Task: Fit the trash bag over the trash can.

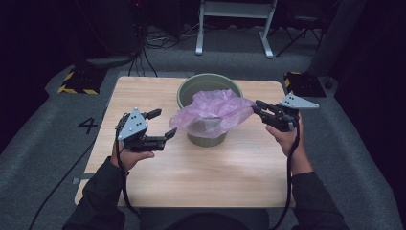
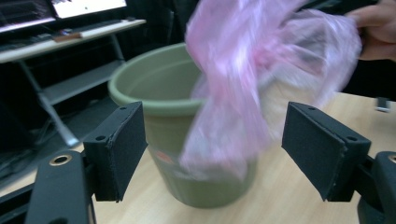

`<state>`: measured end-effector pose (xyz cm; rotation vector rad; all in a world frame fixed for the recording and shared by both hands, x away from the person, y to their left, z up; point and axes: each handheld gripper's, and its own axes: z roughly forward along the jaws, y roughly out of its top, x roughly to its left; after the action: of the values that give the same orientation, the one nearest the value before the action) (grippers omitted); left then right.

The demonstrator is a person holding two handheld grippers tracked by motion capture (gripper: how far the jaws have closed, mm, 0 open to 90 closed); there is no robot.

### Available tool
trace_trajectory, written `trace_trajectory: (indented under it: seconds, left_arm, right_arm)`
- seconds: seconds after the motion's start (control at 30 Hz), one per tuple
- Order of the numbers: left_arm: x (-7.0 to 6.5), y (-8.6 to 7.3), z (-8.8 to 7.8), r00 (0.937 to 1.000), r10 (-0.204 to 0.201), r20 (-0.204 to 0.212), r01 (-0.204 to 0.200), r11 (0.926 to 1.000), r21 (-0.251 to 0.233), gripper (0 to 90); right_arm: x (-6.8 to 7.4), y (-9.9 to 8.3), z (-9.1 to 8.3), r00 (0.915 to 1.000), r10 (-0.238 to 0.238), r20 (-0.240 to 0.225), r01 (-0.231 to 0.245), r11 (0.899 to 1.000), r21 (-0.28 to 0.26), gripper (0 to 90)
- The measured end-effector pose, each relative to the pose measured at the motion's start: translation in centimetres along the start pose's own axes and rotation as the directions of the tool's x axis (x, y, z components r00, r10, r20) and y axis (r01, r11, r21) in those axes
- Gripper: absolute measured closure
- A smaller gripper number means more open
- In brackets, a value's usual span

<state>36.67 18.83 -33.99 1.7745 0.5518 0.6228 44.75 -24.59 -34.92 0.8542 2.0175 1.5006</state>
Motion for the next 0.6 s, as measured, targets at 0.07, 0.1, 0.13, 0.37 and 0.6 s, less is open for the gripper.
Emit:
trace_trajectory:
  seconds: [0.07,0.1,0.13,0.37,0.6]
  left_arm:
    - [0.1,0.8,0.6,0.9999,0.006,-0.013,-0.005,1.0000,0.006,23.4]
    - [0.2,1.1,1.0,0.9999,0.012,-0.009,-0.012,0.9998,0.018,26.2]
    - [0.3,1.3,1.4,0.9998,0.018,-0.012,-0.018,0.9996,0.022,27.7]
    - [0.7,1.8,2.8,0.9993,0.038,0.000,-0.038,0.9986,0.038,55.0]
    - [0.3,1.9,3.2,0.9913,0.130,-0.019,-0.128,0.9891,0.072,82.0]
  right_arm:
    - [0.1,0.2,-0.2,0.9999,0.004,0.014,-0.004,1.000,0.000,49.2]
    - [0.2,0.3,-0.4,0.9999,0.003,0.012,-0.003,1.000,-0.004,45.3]
    - [0.2,0.4,-0.6,1.0000,0.000,0.009,0.000,1.000,-0.004,41.5]
    - [1.8,1.3,-2.6,0.9973,-0.068,-0.027,0.068,0.998,-0.020,37.3]
    - [2.8,1.6,-4.2,0.9915,-0.095,-0.088,0.093,0.995,-0.032,35.2]
